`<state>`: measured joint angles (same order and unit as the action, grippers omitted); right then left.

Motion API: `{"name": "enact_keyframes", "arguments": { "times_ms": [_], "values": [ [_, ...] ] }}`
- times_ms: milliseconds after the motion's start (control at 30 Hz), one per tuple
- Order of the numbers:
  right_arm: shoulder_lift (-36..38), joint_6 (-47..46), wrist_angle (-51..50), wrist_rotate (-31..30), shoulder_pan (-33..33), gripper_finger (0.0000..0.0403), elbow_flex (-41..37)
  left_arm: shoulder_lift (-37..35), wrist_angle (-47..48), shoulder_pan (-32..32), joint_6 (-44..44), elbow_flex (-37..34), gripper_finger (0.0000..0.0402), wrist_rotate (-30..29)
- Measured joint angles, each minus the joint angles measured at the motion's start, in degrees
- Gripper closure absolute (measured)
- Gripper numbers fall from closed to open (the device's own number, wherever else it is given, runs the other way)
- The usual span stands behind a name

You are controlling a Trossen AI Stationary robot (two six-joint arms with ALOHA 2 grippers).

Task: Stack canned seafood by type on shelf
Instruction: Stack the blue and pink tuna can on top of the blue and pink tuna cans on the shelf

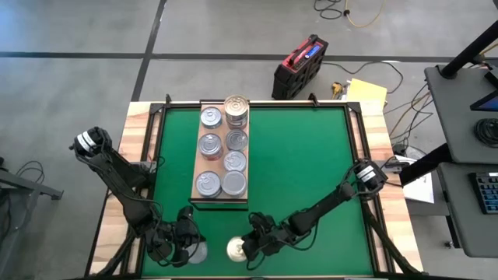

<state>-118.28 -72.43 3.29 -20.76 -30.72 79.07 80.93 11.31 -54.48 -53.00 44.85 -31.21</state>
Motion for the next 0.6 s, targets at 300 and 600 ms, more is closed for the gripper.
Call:
{"name": "enact_keyframes", "arguments": {
  "times_ms": [300,600],
  "values": [
    [2.1,3.3,-0.1,-2.0,0.0,0.0394,-0.1,0.0,-0.2,0.2,0.0,0.0,0.0402,-1.3],
    [2.7,3.8,-0.1,-1.9,0.0,0.0394,-0.1,0.0,-0.3,0.2,0.0,1.3,0.0402,-1.3]
  ]
}}
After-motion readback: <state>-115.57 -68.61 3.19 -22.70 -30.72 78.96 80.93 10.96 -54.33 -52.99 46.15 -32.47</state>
